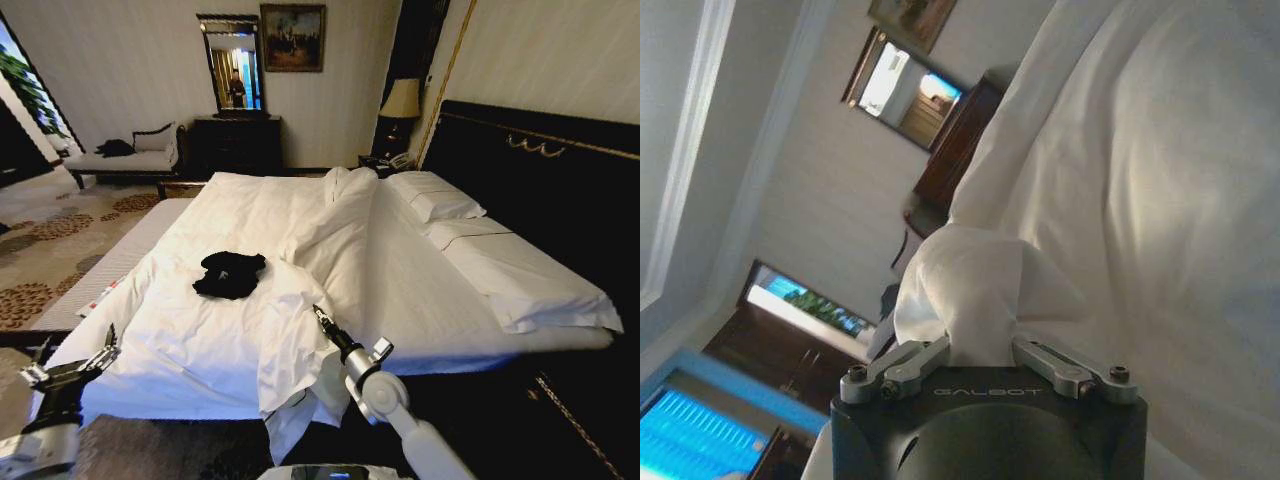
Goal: Fold the clothes on the bed.
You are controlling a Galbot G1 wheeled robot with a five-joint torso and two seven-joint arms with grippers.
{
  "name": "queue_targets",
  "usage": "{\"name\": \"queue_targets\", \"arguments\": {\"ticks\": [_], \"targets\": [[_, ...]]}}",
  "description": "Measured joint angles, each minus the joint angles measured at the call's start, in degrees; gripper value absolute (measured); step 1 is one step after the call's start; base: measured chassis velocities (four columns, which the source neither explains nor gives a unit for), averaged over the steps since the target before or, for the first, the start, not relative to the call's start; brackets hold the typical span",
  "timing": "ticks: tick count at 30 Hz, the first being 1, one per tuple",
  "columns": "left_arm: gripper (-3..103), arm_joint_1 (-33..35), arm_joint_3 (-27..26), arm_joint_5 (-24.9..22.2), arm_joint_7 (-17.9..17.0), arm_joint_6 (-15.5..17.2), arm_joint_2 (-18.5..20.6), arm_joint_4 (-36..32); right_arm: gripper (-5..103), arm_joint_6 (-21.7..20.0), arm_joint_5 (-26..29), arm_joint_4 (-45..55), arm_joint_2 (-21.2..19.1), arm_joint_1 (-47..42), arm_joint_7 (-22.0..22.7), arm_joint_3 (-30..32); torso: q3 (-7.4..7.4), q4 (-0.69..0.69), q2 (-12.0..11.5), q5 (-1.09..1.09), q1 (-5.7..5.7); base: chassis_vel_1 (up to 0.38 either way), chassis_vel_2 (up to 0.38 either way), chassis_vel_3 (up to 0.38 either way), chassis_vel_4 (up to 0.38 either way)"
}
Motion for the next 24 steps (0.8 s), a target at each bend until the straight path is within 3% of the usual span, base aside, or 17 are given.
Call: {"name": "queue_targets", "arguments": {"ticks": [3,5,8,12,18,24], "targets": [[100,-0.5,1.0,0.2,-0.1,0.1,0.0,0.1,3,-0.8,1.1,3.4,-0.8,-2.7,2.1,4.3,0.0,0.0,0.0,0.0,0.0,0.0,0.0,0.0,0.0],[100,-1.2,2.0,0.3,-0.1,0.2,0.1,0.0,3,-1.5,2.0,6.7,-1.8,-5.5,4.1,10.5,0.0,-0.01,0.0,-0.01,0.0,0.0,0.0,0.0,0.0],[100,-1.5,2.5,0.3,-0.1,0.4,0.3,-0.2,3,-1.7,2.1,8.1,-1.9,-7.0,5.4,13.5,0.0,-0.02,0.0,0.0,0.0,0.0,0.0,0.0,0.0],[100,-2.8,4.0,0.0,-0.2,0.6,1.3,-0.3,3,-1.8,1.7,11.3,0.7,-11.0,8.2,20.0,0.0,-0.01,0.0,0.01,0.0,0.0,0.0,0.0,0.0],[100,-4.7,5.7,-0.7,-0.3,0.9,2.8,0.3,3,-1.3,0.4,13.8,3.1,-15.6,8.8,26.5,0.0,-0.01,0.0,0.0,0.0,0.0,0.0,0.0,0.0],[100,-7.8,8.1,-1.9,-0.6,1.1,5.1,1.7,3,-0.6,1.5,14.6,3.5,-20.3,9.9,40.3,0.0,-0.02,0.0,0.01,0.0,0.0,0.0,0.0,0.0]]}}
